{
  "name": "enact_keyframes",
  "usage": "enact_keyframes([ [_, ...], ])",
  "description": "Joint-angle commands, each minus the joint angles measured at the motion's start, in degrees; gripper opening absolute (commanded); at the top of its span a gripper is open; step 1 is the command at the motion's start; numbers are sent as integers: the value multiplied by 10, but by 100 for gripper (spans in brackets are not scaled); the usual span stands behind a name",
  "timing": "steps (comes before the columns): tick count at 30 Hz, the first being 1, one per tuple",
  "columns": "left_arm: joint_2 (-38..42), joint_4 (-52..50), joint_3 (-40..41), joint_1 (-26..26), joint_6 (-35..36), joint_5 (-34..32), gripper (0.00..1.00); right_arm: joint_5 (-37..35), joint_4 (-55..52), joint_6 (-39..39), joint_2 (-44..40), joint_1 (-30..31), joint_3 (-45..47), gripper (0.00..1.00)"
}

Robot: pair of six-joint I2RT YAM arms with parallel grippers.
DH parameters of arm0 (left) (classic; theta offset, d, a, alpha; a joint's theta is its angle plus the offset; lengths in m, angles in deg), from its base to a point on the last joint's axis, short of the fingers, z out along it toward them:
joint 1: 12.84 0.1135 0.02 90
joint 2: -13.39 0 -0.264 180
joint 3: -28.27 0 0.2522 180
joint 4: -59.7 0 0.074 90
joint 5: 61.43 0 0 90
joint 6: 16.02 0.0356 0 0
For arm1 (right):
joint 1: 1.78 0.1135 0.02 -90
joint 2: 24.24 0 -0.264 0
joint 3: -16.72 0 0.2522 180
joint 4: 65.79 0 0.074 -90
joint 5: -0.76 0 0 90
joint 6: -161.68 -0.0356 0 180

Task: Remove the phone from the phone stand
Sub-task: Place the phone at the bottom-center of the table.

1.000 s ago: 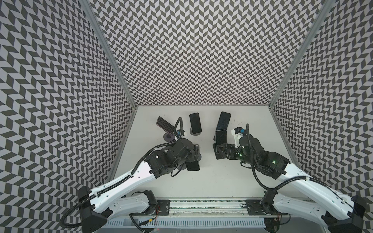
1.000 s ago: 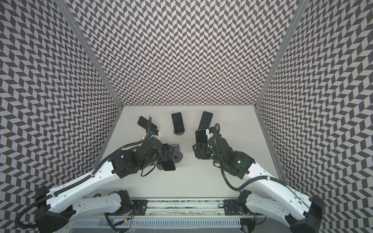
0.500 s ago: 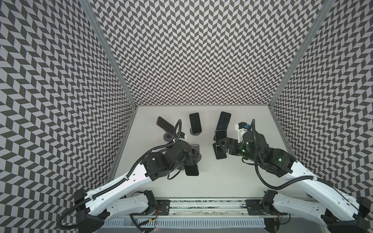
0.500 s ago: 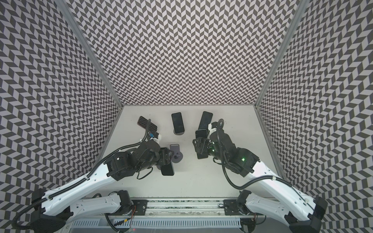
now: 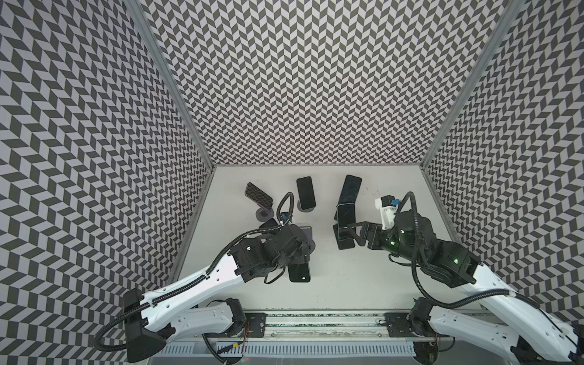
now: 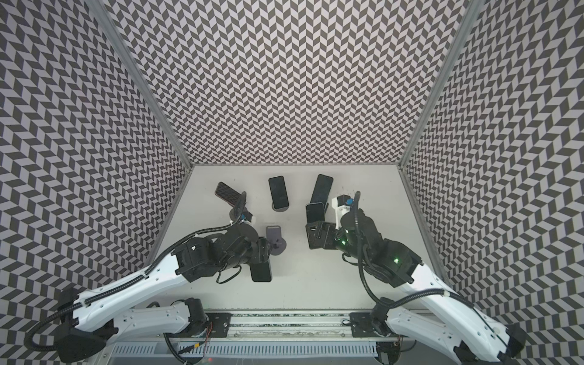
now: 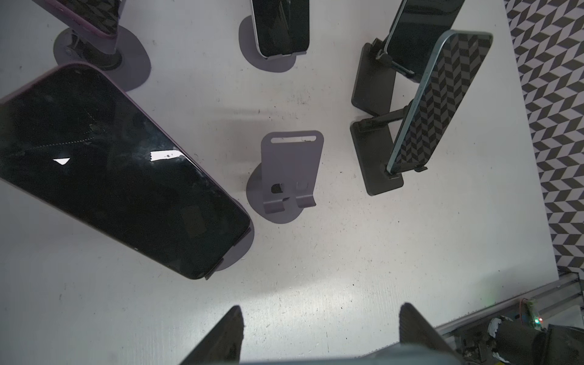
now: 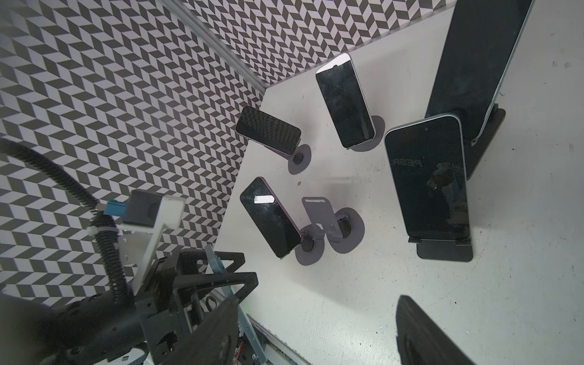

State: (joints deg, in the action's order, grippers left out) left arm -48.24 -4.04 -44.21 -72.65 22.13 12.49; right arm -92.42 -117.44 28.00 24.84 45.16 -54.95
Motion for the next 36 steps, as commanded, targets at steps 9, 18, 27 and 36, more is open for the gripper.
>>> enact_keyframes([
  [9, -13, 15, 82, -29, -42, 19, 45, 31, 17, 25, -13, -3, 25, 76],
  [18, -26, 57, 174, -26, -51, 22, 46, 45, 26, 39, -8, -3, 31, 76],
  [27, -45, 95, 226, -14, -45, 32, 46, 49, 21, 45, -2, -3, 24, 76],
  [36, -46, 115, 244, 25, -19, 39, 46, 51, 17, 48, 0, -3, 25, 76],
])
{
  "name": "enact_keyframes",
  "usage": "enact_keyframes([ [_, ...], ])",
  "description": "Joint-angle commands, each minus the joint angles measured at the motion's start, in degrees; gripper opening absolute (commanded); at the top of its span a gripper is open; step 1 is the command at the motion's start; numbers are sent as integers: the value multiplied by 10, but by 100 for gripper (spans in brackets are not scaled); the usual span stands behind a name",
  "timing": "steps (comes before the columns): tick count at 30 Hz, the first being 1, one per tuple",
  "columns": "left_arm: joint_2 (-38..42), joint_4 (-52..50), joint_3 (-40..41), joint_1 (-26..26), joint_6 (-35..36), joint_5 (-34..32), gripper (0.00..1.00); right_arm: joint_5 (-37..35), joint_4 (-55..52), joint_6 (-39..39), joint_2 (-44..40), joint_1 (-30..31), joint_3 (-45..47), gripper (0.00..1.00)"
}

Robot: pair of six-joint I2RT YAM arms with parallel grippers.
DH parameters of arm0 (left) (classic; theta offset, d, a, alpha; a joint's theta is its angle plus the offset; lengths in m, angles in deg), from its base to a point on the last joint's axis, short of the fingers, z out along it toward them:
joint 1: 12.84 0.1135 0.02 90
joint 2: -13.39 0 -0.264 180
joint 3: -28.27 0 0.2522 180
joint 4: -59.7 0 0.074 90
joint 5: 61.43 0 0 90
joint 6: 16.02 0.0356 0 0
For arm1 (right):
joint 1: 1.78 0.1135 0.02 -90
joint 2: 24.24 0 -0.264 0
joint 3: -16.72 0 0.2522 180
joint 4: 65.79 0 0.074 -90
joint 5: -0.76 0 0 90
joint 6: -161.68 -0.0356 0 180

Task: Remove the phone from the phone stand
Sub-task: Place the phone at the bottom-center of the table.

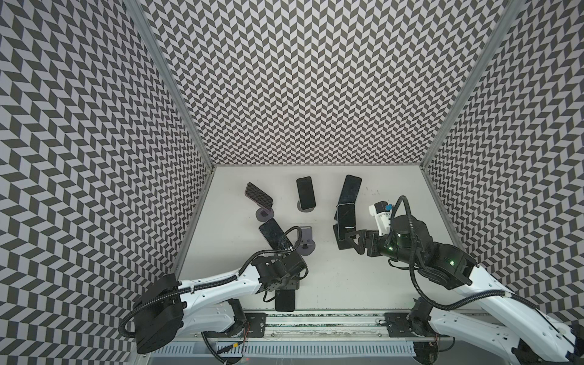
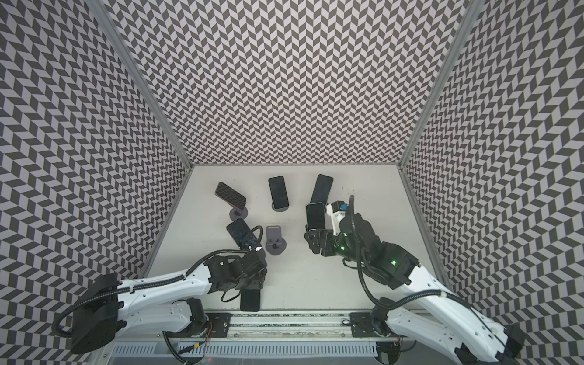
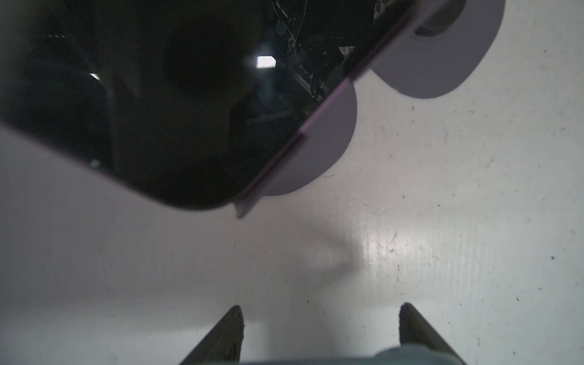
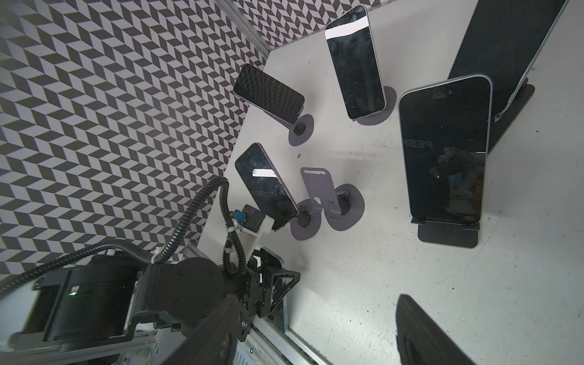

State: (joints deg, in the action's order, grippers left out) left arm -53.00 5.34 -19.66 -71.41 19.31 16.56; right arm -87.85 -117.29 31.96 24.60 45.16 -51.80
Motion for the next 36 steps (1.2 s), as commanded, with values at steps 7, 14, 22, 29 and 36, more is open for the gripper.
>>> enact_keyframes([
  [7, -5, 15, -11, 43, 42, -3, 47, 9, 27, 17, 18, -2, -7, 76],
  [14, -14, 17, -6, 43, 39, -1, 49, 15, 39, 19, 27, -3, -4, 76],
  [22, -22, 20, -2, 43, 33, -6, 55, 15, 39, 17, 22, -3, 1, 76],
  [29, -29, 21, -3, 43, 25, -17, 63, 12, 32, 15, 14, -3, 1, 76],
  [36, -36, 26, 2, 43, 21, -22, 64, 8, 23, 14, 6, -3, 2, 76],
])
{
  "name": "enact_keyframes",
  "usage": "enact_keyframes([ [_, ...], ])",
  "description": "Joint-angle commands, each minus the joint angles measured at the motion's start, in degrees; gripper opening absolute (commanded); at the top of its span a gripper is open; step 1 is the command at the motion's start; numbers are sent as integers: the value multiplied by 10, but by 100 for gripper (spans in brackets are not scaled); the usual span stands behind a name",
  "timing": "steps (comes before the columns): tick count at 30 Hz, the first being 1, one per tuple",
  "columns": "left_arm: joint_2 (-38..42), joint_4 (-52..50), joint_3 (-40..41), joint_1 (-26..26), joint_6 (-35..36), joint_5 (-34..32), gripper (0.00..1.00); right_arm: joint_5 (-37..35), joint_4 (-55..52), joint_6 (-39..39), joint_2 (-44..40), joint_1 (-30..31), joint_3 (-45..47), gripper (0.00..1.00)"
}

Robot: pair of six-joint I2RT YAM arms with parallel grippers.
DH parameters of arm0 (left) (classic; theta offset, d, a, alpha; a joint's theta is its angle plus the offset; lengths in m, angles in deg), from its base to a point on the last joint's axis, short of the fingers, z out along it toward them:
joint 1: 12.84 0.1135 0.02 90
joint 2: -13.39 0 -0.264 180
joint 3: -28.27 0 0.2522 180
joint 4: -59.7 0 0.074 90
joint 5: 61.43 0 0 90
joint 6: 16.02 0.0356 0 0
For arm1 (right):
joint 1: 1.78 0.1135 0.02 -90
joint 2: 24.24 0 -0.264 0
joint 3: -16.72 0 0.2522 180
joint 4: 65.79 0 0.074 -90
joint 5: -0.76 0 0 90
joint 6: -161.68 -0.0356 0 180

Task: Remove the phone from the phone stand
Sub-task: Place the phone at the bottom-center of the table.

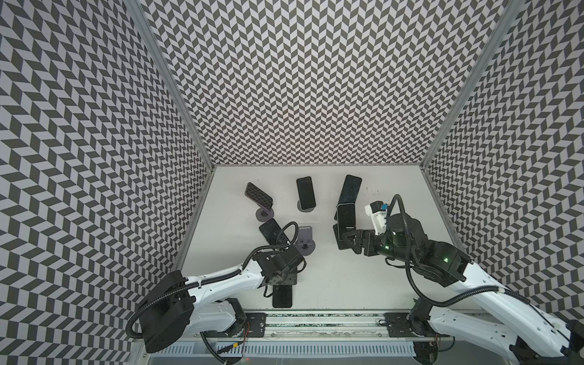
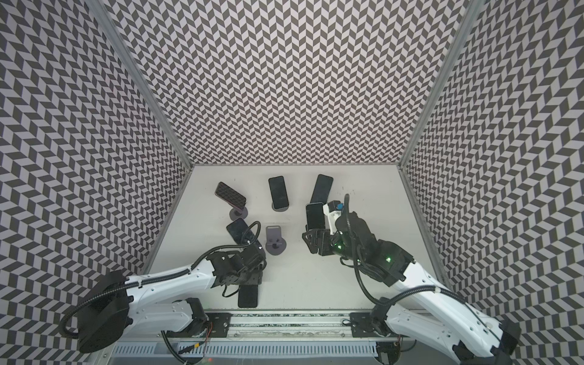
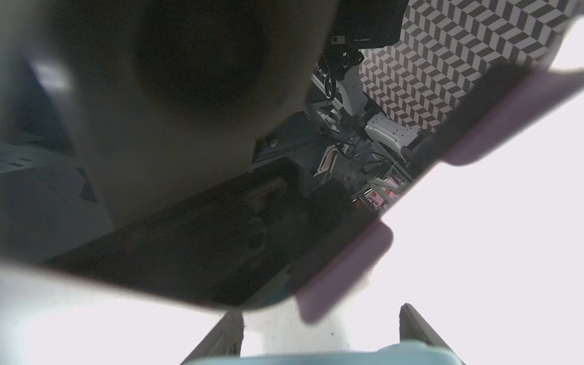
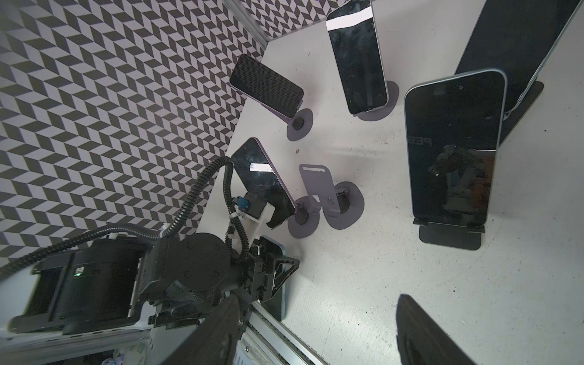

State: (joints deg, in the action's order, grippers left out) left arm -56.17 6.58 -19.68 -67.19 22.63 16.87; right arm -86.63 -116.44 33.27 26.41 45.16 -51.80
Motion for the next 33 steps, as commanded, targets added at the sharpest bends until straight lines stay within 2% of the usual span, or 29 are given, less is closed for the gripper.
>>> enact_keyframes([
  [1, -4, 15, 3, 1, -13, -26, 64, -5, 14, 0, -14, -3, 2, 76],
  [7, -11, 21, 5, 2, -13, -27, 66, -8, 9, -6, -24, -3, 6, 76],
  [16, -17, 28, 9, 2, -19, -31, 74, -9, 4, 2, -21, -3, -2, 76],
  [33, -14, 30, 21, 7, -24, -32, 79, -6, 15, 4, -7, -3, -6, 77],
])
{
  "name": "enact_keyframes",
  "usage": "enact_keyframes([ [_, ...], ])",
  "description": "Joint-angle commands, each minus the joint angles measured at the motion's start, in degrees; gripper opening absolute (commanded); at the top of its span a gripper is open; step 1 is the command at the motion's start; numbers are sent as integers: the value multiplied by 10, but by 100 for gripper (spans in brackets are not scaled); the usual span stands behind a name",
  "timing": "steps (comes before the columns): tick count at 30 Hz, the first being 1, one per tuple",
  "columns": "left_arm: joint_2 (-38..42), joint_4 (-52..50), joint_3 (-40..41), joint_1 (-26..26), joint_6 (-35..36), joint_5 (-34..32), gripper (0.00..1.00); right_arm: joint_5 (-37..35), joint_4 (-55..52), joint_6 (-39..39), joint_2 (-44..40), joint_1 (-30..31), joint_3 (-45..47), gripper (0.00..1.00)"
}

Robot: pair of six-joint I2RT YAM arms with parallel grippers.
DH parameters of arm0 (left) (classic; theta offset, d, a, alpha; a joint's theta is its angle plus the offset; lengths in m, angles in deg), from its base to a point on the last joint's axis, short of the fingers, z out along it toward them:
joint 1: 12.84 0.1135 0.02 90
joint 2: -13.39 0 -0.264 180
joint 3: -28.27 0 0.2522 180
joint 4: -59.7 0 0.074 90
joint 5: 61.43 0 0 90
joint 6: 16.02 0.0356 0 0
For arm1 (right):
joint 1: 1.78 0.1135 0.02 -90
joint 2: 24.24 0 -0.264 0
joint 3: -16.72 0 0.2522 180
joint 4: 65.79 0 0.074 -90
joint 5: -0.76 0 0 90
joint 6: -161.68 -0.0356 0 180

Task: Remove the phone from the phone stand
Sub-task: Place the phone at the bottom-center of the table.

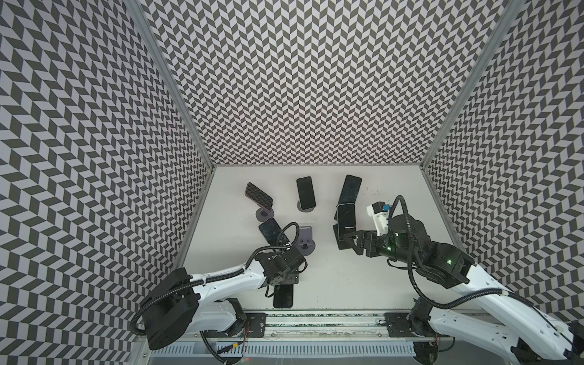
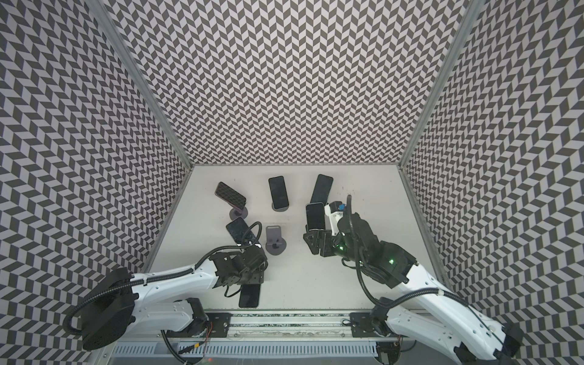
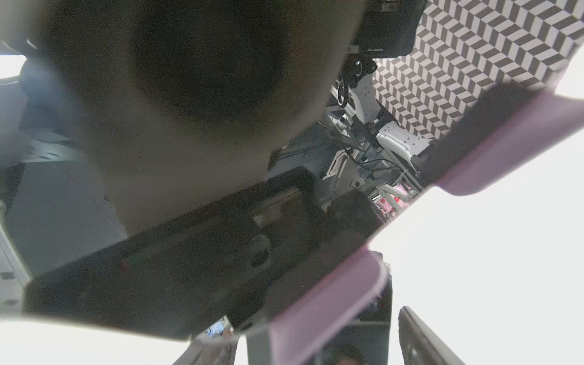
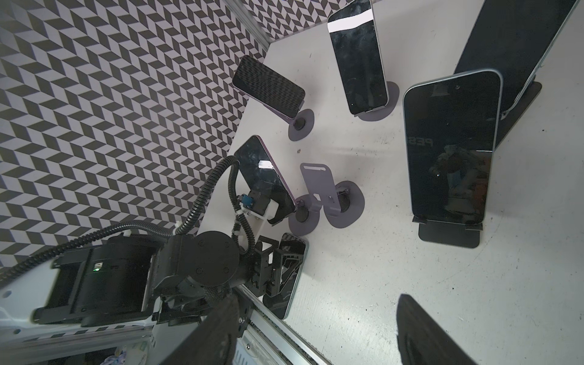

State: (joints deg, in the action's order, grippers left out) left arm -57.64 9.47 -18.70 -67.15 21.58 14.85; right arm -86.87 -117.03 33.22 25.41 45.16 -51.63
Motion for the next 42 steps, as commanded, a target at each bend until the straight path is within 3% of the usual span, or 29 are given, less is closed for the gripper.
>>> enact_keyframes([
  [1, 2, -1, 13, 7, -14, -12, 79, -2, 21, 5, 4, -3, -8, 77],
  [28, 60, -27, -22, 15, -3, -22, 84, 0, 39, -1, 36, -3, -31, 80],
  [42, 91, -68, -38, 15, -24, -33, 94, -2, 35, 5, 44, -3, -43, 80],
])
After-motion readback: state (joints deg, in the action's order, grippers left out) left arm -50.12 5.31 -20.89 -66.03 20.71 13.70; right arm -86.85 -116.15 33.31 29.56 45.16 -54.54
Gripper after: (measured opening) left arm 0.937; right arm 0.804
